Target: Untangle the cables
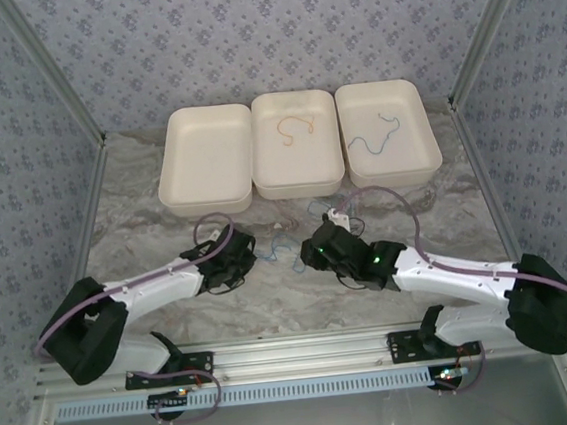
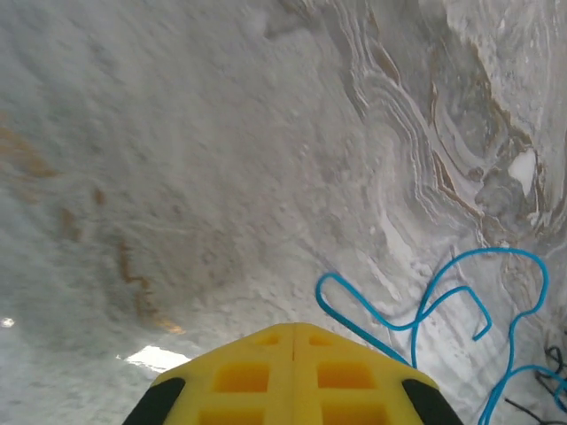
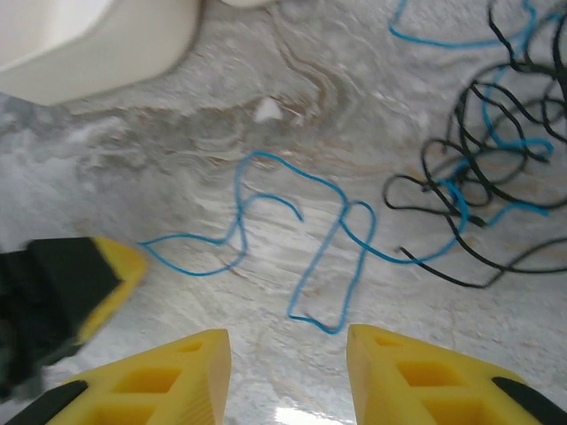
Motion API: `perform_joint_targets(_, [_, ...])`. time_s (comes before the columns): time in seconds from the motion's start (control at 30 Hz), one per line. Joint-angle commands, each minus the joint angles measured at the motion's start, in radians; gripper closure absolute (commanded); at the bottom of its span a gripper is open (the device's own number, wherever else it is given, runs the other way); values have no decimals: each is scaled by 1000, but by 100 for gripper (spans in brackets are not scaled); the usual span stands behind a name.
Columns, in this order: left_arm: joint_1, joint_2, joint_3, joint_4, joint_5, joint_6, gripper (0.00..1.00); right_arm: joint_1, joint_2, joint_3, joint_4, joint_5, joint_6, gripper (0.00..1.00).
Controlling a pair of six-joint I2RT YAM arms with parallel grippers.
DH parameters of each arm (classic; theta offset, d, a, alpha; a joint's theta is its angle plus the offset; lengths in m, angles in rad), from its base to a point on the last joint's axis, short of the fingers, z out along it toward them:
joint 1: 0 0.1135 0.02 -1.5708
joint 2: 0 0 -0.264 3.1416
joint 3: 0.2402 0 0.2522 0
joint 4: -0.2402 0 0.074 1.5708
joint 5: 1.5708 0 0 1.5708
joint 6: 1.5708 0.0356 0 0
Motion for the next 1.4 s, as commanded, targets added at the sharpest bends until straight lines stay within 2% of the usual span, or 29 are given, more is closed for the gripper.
perform_joint_targets(0.0, [-6, -166, -32, -132, -141, -4, 100, 21, 31, -5, -59, 95, 108, 60])
perform_joint_targets(0.2, [23, -487, -89, -324, -214, 42, 100, 9, 94, 70, -186, 183, 163, 58])
perform_joint_targets(0.3, [59, -610, -92, -394, -228, 72, 100, -73, 104, 72, -216, 180, 150, 49])
perform_joint_targets(0.37, [105, -645, -114, -330, -148, 108, 100, -150, 119, 80, -189, 141, 90, 45])
perform_joint_targets(0.4, [121, -638, -123, -284, -92, 117, 96, -184, 134, 90, -175, 116, 52, 42])
perform_joint_targets(0.43, [125, -611, -129, -235, -41, 116, 85, -213, 153, 101, -159, 86, 23, 41])
perform_joint_targets(0.53, [109, -473, -122, -111, 80, 67, 40, -284, 222, 137, -108, -26, -46, 41])
perform_joint_targets(0.6, [82, -385, -120, -9, 113, 32, 26, -293, 252, 161, -88, -45, -67, 41])
perform_joint_targets(0.7, [33, -255, -90, 105, 135, -16, 13, -305, 304, 203, -84, -67, -73, 40])
perform_joint_targets(0.73, [25, -204, -68, 114, 138, -28, 11, -306, 325, 216, -85, -71, -66, 39])
perform_joint_targets(1.0, [37, 68, -31, 295, 139, -147, 12, -311, 448, 226, -35, -107, 21, 39])
perform_joint_targets(1.13, [44, 142, 2, 312, 141, -181, 19, -312, 471, 228, -26, -99, 34, 39])
perform_joint_targets(1.23, [43, 194, 12, 336, 148, -207, 42, -312, 480, 223, -25, -94, 42, 44])
perform_joint_targets(1.37, [43, 249, 21, 401, 153, -226, 85, -311, 483, 200, -5, -90, 58, 51])
